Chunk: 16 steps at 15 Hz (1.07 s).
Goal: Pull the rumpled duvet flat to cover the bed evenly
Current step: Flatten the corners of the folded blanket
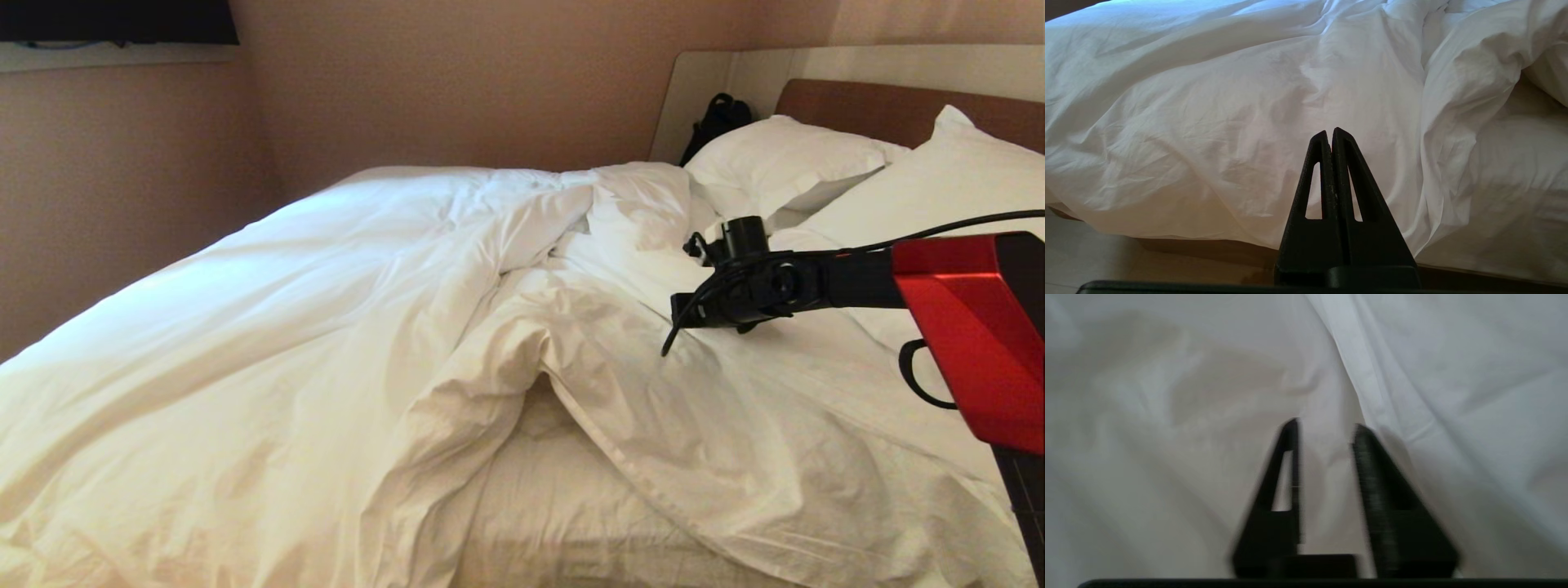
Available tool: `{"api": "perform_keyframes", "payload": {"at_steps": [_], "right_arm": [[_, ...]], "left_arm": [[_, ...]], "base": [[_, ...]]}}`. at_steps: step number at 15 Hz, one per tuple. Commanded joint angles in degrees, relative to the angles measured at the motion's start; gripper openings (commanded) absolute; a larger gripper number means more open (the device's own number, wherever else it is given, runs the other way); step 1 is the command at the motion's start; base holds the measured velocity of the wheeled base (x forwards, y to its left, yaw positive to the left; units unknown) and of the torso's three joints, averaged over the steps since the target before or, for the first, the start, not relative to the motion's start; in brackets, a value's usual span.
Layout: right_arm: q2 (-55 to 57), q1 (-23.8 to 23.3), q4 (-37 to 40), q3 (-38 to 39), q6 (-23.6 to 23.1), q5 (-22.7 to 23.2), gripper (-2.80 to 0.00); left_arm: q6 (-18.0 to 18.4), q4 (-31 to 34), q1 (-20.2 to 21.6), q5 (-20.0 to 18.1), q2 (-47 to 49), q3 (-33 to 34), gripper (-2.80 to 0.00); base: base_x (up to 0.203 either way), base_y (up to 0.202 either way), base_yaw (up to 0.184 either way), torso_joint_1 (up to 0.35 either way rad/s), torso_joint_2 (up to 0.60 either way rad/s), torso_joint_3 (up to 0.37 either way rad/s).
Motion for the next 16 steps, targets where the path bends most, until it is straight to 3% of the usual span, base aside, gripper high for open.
{"api": "perform_keyframes", "payload": {"at_steps": [1, 16], "right_arm": [[0.87, 0.36, 0.15, 0.04, 0.02, -0.02, 0.00], [8.25, 1.89, -0.47, -0.39, -0.37, -0.67, 0.00]], "left_arm": [[-0.06, -0.02, 0.00, 0.02, 0.00, 0.00, -2.80], [-0.06, -0.02, 0.00, 0.02, 0.00, 0.00, -2.80]], "base": [[0.000, 0.000, 0.000, 0.000, 0.00, 0.000], [0.000, 0.000, 0.000, 0.000, 0.00, 0.000]]}}
